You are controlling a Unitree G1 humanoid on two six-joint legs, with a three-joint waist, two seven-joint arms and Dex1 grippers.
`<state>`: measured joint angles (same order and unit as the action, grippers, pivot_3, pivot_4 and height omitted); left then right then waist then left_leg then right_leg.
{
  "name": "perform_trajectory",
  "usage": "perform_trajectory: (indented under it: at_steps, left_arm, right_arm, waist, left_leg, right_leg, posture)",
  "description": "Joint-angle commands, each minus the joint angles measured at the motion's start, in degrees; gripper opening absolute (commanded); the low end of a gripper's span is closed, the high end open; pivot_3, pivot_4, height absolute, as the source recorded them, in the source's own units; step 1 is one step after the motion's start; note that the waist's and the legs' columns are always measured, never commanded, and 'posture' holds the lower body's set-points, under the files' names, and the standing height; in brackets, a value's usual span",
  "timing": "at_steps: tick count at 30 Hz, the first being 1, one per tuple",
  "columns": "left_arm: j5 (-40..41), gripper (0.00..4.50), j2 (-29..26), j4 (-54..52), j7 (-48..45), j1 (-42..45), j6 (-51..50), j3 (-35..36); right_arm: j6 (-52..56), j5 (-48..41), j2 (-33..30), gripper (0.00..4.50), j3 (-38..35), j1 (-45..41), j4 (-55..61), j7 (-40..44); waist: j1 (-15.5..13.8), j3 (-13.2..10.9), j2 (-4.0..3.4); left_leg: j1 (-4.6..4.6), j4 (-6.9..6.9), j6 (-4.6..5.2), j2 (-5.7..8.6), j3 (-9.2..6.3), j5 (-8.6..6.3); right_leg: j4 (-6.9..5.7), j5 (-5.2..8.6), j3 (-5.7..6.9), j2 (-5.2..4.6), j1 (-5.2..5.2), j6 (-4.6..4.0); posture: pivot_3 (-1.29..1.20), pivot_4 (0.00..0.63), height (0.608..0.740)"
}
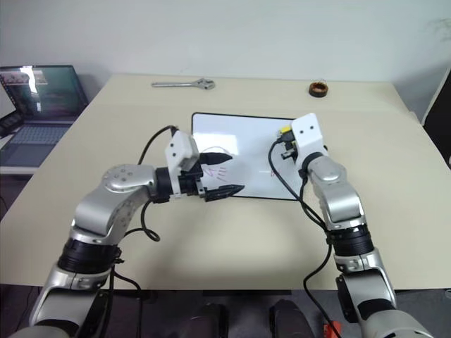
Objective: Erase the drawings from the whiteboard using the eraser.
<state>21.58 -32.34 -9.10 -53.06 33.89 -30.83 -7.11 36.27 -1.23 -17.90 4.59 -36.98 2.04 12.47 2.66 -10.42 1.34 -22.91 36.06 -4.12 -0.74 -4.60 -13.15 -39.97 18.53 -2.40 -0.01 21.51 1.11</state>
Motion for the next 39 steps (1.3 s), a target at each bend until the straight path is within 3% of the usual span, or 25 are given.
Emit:
perform_trajectory:
  at_steps: [1,5,15,20,27,39]
  left_arm:
    - [0.5,4.5,-0.4,-2.8,0.4,0.4,-0.2,1.0]
    - [0.4,4.5,-0.3,-2.7,0.3,0.4,-0.1,0.8]
    - [0.6,4.5,-2.2,-2.7,1.0,-2.0,-0.9,3.5]
    - [0.3,4.5,-3.5,-2.5,5.8,-6.0,0.9,9.9]
    - [1.8,4.5,-11.4,-7.5,0.5,-14.9,-2.8,10.3]
    - [3.1,4.5,-12.9,-10.8,-1.5,-18.1,-5.0,8.5]
  right_arm:
    - [3.8,0.1,-2.6,1.11,1.0,5.6,5.2,3.2]
    - [6.6,-0.5,-3.1,1.11,1.3,9.7,9.2,4.8]
    - [5.4,-4.8,-0.7,1.11,-3.0,8.7,19.6,6.6]
    - [5.3,-12.1,-8.0,1.1,-4.1,17.3,29.2,17.9]
    - [4.0,-17.2,-16.0,1.1,-5.0,25.4,33.7,25.8]
    - [0.3,-14.9,-19.9,1.1,-1.7,28.0,32.7,27.3]
  waist:
    - [-0.2,0.0,0.0]
    - [-0.1,0.0,0.02]
    - [0.5,0.0,0.0]
    - [-0.1,0.0,0.03]
    - [-0.4,0.0,0.04]
    - [-0.6,0.0,0.05]
  left_leg:
    - [0.0,0.01,0.0,0.0,-0.01,0.0]
    - [0.12,0.03,0.0,0.03,0.02,0.0]
    - [0.06,0.0,-0.01,0.02,0.03,0.0]
    - [-0.07,-0.06,0.0,-0.09,-0.05,-0.02]
    - [0.08,-0.02,0.02,-0.05,-0.01,-0.03]
    - [0.07,-0.01,0.01,-0.04,-0.02,-0.03]
  right_leg:
    - [0.01,0.0,0.01,0.0,-0.02,0.0]
    - [-0.04,0.0,-0.03,0.01,-0.11,0.01]
    - [-0.04,-0.01,-0.06,0.06,0.0,-0.01]
    - [0.15,0.02,0.02,-0.09,0.04,0.03]
    - [0.08,0.03,-0.01,-0.1,-0.1,0.04]
    - [0.07,0.03,0.01,-0.09,-0.09,0.04]
  posture:
    - [0.0,0.15,0.74]
    - [0.0,0.15,0.74]
    - [0.0,0.15,0.74]
    - [0.0,0.15,0.74]
    - [0.0,0.15,0.74]
    - [0.0,0.15,0.74]
